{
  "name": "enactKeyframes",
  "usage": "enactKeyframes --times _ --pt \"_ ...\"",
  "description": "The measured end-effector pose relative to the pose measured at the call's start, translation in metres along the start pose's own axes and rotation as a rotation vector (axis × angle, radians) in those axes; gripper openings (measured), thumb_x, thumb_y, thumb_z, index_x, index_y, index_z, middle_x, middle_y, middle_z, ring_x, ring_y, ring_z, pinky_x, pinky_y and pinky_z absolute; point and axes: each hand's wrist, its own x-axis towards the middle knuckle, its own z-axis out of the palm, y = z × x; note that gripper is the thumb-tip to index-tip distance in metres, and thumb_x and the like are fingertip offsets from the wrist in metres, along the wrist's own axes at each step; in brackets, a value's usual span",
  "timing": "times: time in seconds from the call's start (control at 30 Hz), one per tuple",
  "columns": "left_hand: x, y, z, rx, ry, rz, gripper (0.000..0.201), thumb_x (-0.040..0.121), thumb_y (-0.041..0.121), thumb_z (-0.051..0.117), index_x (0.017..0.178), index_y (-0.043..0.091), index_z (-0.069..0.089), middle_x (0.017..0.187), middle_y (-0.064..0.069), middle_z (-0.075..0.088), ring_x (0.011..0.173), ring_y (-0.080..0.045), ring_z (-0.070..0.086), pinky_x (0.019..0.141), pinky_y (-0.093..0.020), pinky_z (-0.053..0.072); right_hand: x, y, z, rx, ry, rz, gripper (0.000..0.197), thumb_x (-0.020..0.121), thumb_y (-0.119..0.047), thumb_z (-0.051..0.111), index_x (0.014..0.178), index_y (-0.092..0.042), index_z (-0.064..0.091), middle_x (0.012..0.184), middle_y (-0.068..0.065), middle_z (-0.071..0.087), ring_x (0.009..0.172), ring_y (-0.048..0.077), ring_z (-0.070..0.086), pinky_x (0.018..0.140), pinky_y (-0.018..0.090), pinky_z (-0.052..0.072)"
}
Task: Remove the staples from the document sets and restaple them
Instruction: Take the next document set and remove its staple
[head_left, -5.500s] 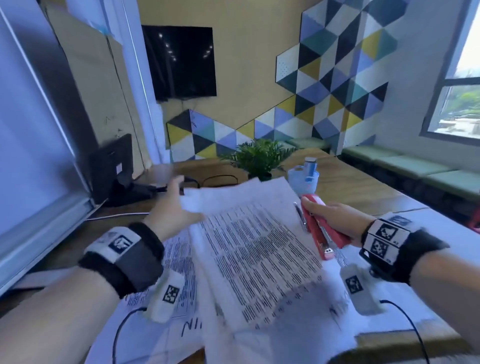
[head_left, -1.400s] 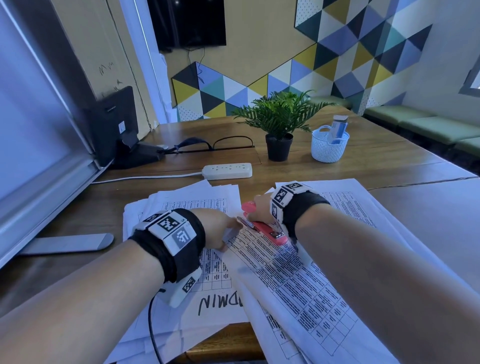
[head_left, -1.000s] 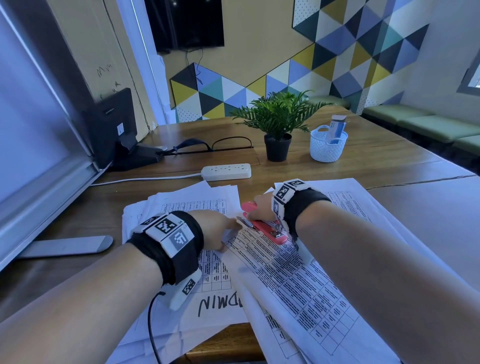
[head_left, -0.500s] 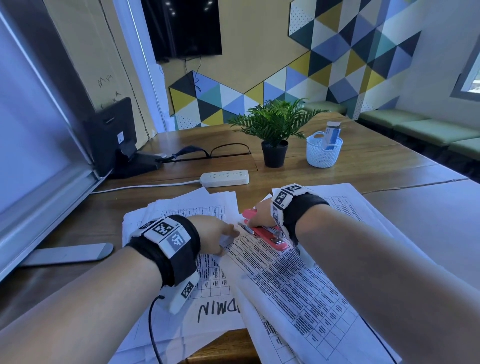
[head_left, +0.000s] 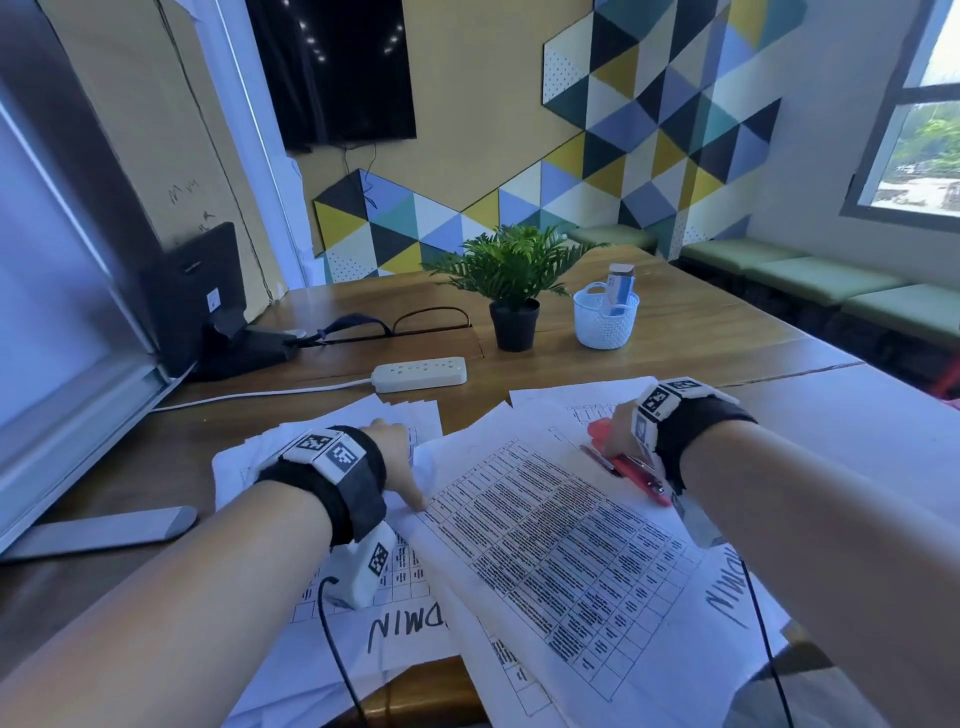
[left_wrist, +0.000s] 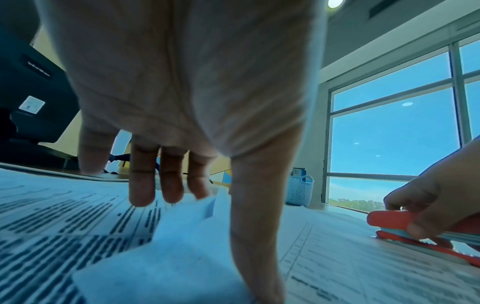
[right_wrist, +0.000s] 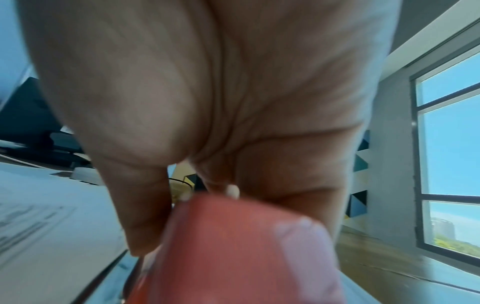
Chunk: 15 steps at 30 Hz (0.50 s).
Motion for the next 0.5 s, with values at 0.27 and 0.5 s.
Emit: enactKeyframes --times 0.27,0.5 --pt "-0.007 0.000 0.001 -0.057 0.053 0.022 0.075 0.078 0.035 0.076 0.137 0.008 0.037 0.127 -0.008 0.057 0.108 -0.025 0.057 0.082 -0.031 0.046 0.001 0.009 0.005 0.211 0.084 0.116 0.035 0.081 -0.044 0.057 0.082 -0.009 0.055 0.081 0.003 0.061 0.076 0.019 0.058 0.067 0.024 0.039" --pt "-0.052 -0.019 -0.033 -0.284 0.399 0.200 0.020 0.080 0.007 0.065 0.074 0.010 0.046 0.070 -0.005 0.045 0.064 -0.021 0.040 0.050 -0.027 0.026 0.001 -0.003 -0.028 0.795 0.384 -0.082 0.094 0.074 -0.054 0.069 0.145 -0.015 0.021 0.141 0.014 0.040 0.126 0.031 0.045 0.104 0.046 0.039"
